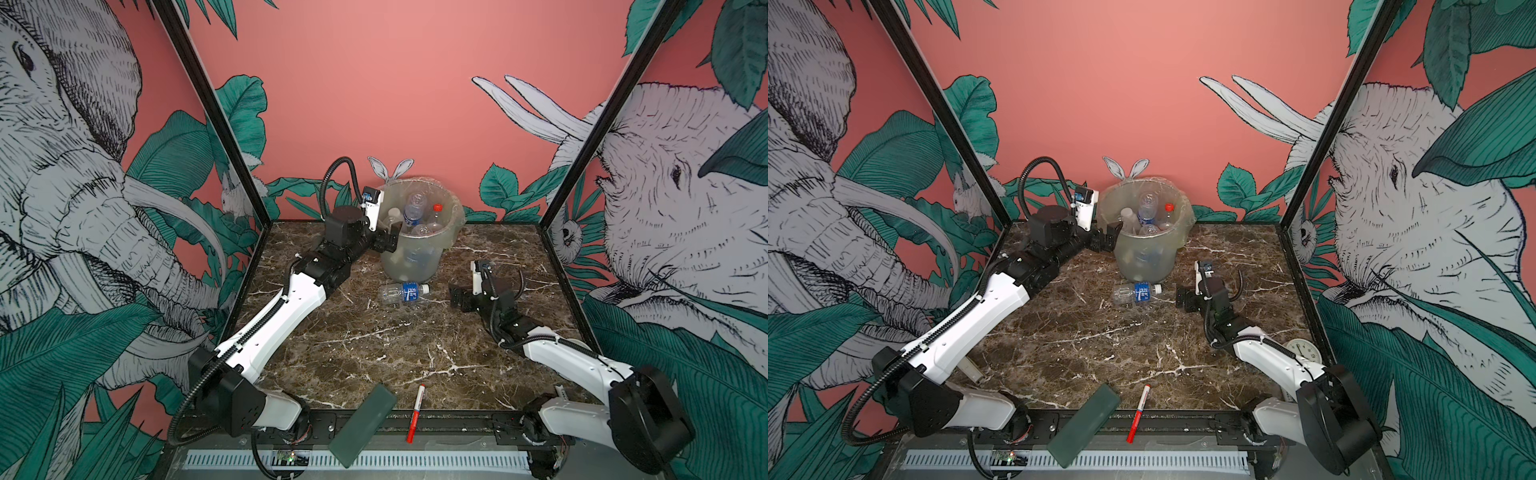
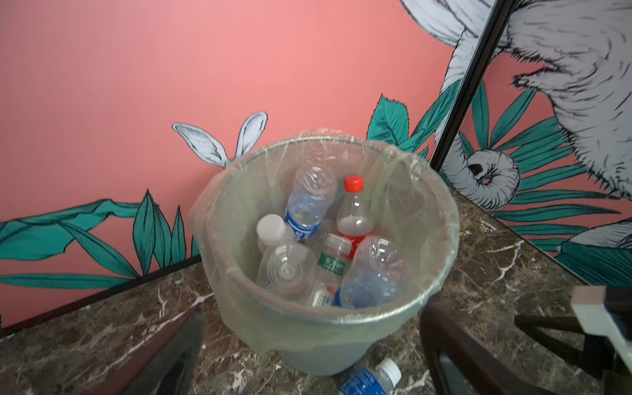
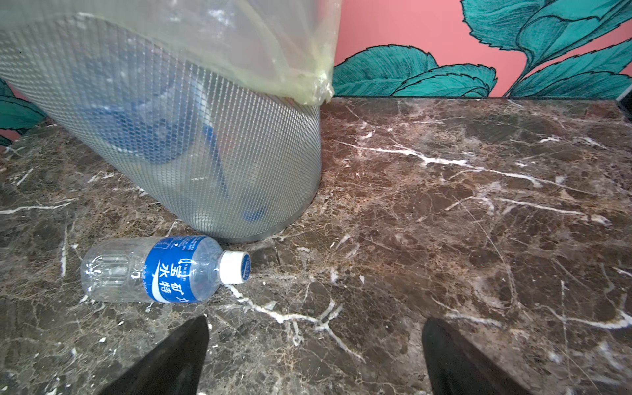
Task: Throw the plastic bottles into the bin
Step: 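Draw the left gripper back while the right gripper moves toward the last blue-labelled bottle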
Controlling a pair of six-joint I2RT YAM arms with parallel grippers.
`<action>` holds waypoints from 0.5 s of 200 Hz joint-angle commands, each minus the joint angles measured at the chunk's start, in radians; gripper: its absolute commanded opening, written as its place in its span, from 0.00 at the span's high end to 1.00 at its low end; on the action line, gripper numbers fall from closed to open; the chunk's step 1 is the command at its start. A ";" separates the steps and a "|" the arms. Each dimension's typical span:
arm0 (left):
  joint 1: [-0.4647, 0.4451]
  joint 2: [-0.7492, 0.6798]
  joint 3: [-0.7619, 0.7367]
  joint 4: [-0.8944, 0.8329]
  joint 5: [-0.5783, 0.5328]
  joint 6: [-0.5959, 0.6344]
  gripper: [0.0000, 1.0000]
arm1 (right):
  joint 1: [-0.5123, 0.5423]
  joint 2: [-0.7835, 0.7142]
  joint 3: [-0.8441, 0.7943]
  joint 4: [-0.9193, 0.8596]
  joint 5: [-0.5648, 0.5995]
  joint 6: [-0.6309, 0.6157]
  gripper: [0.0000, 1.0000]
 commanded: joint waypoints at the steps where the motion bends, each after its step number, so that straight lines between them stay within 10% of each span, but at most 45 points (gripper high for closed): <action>1: -0.002 -0.065 -0.084 0.066 -0.031 -0.028 0.00 | -0.001 -0.001 0.023 0.074 -0.048 -0.006 0.01; 100: 0.002 -0.149 -0.402 0.183 -0.076 -0.089 0.00 | 0.135 0.096 0.052 0.154 -0.093 -0.125 0.01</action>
